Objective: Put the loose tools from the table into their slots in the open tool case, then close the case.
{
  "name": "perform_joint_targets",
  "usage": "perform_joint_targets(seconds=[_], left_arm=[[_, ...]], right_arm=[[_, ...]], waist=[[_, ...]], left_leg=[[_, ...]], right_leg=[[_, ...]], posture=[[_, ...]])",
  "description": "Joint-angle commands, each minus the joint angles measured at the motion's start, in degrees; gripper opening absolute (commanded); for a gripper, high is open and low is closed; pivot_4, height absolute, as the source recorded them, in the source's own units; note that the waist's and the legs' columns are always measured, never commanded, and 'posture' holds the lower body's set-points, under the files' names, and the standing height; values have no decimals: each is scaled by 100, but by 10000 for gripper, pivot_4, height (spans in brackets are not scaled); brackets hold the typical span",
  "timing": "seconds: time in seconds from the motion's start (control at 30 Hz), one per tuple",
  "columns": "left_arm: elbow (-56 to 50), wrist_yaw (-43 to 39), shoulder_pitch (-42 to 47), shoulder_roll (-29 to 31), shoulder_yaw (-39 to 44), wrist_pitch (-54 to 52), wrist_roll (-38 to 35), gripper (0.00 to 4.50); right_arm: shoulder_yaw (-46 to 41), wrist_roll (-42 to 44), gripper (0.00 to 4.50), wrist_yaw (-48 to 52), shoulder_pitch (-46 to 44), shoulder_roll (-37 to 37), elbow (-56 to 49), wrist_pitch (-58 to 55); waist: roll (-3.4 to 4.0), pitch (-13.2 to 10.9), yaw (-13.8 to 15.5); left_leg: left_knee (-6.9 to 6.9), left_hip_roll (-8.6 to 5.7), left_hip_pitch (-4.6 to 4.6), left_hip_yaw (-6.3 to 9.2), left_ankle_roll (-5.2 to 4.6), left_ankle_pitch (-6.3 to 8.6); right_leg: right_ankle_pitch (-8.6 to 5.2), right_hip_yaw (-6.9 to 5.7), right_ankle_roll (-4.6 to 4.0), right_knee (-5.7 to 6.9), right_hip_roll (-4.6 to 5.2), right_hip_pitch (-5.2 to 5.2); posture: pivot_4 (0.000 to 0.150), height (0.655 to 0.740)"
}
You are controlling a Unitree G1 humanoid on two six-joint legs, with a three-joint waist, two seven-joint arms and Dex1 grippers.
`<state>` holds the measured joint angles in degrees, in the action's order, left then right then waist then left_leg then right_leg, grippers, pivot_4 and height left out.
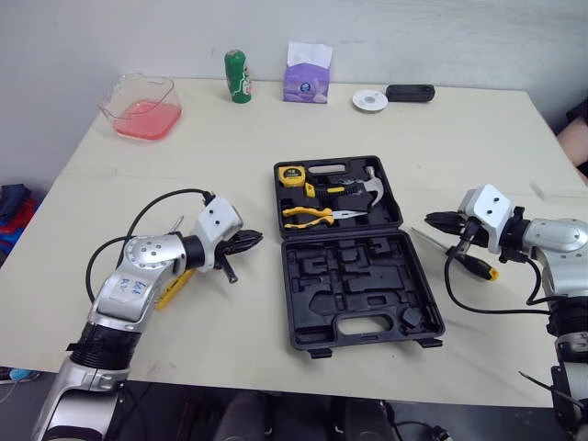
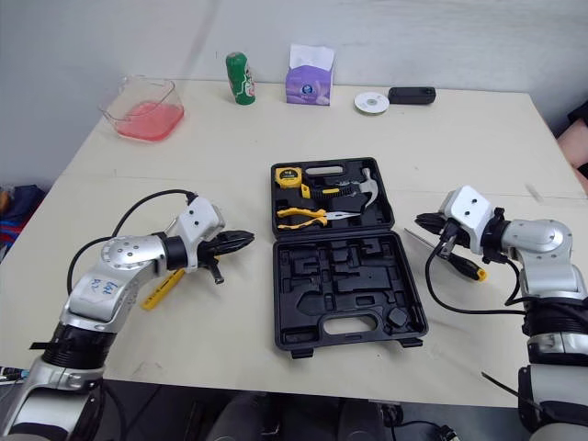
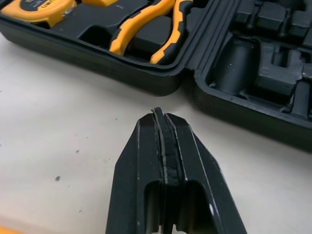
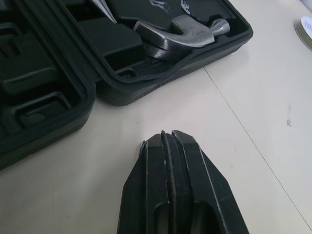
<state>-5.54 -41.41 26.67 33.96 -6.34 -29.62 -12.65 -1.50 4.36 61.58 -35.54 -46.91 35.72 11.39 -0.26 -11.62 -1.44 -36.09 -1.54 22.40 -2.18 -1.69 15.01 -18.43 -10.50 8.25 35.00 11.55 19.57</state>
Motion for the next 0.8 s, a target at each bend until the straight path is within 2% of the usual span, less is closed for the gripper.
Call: perform_joint_targets(seconds=[0.03, 0.5, 0.8], left_arm=[[267, 244, 231, -298, -214, 9, 268, 656], [858, 421, 539, -887, -453, 75, 622, 656], [847, 292, 525, -998, -463, 109, 640, 656]], right_arm=[[57, -73, 0, -93, -106, 116, 37, 116], [155, -159, 0, -245, -103, 449, 91, 203], [236, -62, 0, -50, -43, 616, -129, 233]], waist=[[-1, 0, 8], [-1, 0, 11], [-1, 1, 3]], left_leg=[[-2, 0, -1, 0, 0, 0], [-7, 1, 5, 3, 0, 0], [-6, 2, 4, 3, 0, 0]], right_leg=[[0, 0, 0, 0, 0, -2], [2, -1, -2, -2, -2, -1], [2, -2, -2, -2, -3, -1]], posture=[[1500, 7400], [1500, 7400], [1500, 7400]])
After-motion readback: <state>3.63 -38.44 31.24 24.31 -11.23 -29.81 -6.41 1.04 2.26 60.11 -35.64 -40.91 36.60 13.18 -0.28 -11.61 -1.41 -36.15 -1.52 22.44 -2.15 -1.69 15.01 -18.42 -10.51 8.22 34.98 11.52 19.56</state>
